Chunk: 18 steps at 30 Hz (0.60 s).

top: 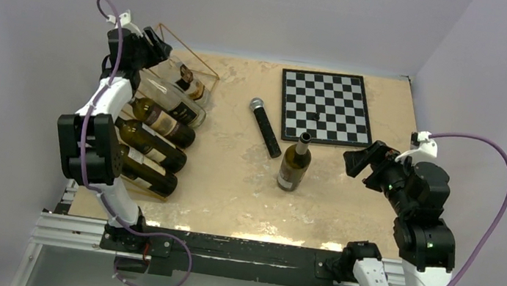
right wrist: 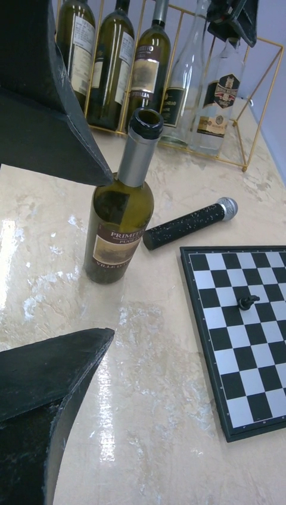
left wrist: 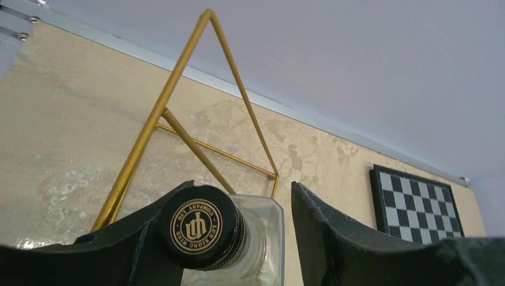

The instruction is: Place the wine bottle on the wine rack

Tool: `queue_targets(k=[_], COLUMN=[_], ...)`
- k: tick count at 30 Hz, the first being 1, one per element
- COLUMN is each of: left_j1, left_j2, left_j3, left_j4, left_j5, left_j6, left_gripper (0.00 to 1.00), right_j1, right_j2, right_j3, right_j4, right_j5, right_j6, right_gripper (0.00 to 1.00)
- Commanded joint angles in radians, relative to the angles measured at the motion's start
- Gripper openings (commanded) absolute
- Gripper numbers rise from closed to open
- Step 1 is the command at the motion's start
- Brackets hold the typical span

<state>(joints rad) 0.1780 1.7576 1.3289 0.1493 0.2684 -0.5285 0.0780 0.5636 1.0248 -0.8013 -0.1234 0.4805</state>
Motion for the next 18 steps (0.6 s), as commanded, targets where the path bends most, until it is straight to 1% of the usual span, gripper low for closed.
queue_targets(k=[1, 6, 9, 13, 15, 18], left_j1=[-0.012, -0.025, -0.029, -0.029, -0.03, -0.03], left_j2=[-0.093, -0.103, -0.08, -0.03, -0.018, -0.012], left_j3=[-0.017, 0.017, 0.095, 0.21, 0.25, 0.282], left_j4=[0.025, -0.081, -0.253, -0.44, -0.492, -0.527], left_j5=[-0.143, -0.213, -0.301, -0.353, -0.376, -0.388], left_j6=[-0.067, -0.106, -0.142, -0.176, -0.192, -0.193], left_gripper=[0.64, 0.69, 0.72, 0.73, 0.73, 0.73], right_j1=[-0.001, -0.002, -0.003, -0.003, -0.002, -0.002], right_j2=[0.002, -0.014, -0.026, -0.039, -0.041, -0.043], right_j3=[0.001, 0.0, -0.004, -0.009, -0.008, -0.007], right_j4=[0.041, 0.032, 0.025, 0.024, 0.021, 0.02], right_j5=[-0.012, -0.009, -0.007, -0.007, -0.008, -0.009], right_j6=[0.012, 0.006, 0.004, 0.003, 0.003, 0.003], right_gripper=[0.94, 0.94, 0.94, 0.94, 0.94, 0.94])
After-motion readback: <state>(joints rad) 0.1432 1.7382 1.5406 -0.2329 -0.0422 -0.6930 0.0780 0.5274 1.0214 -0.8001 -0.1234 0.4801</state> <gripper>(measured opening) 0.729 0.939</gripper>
